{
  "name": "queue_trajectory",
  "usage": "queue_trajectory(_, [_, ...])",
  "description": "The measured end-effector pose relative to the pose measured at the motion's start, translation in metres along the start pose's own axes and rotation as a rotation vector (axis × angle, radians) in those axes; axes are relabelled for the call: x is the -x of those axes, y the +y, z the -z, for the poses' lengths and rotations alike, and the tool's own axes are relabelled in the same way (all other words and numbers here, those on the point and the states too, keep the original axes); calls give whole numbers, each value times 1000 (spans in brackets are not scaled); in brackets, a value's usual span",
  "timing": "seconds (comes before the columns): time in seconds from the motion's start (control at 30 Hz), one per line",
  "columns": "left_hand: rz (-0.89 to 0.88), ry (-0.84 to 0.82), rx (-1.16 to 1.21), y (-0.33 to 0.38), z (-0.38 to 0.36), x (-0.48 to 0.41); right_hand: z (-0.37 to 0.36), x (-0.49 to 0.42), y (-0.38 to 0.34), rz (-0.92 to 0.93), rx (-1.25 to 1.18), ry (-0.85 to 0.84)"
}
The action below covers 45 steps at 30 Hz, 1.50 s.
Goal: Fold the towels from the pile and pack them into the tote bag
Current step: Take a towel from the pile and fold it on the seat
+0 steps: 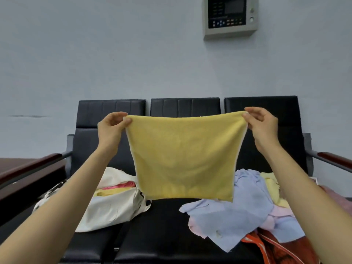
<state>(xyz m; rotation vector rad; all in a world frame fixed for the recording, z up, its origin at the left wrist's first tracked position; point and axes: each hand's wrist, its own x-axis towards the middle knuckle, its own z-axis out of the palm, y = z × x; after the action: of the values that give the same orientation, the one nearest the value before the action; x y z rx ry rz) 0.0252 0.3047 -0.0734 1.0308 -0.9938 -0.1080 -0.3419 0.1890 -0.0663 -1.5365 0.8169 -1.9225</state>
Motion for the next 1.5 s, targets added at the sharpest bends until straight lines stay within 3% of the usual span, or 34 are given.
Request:
queue_trajectory(0.23, [104, -102, -12, -13, -6, -2, 0, -7, 24, -57, 93, -38])
queue_trajectory(0.57, [594, -130, -106, -171, -14, 38, -7, 36, 192, -392, 207, -210])
queue_trajectory(0.8, [729, -143, -8, -230, 5, 97, 8, 83, 235, -555, 88, -269])
queue_trajectory(0.93, [758, -364, -72, -226, 42, 128, 47, 110, 227, -531, 138, -459])
queue_trajectory(1.1, [882, -807, 11, -205, 72, 151, 87, 132, 214, -551, 229, -804])
queue_trajectory(1.33, [943, -1052, -145, -215, 86, 169, 112, 146, 223, -635, 387, -1191])
queue_trajectory(1.4, [959, -1075, -236, -215, 82, 171, 115, 148, 226, -604, 523, -1313])
queue_trajectory(1.5, [926, -821, -378, -222, 70, 173, 117, 145, 231, -532, 713, -1242])
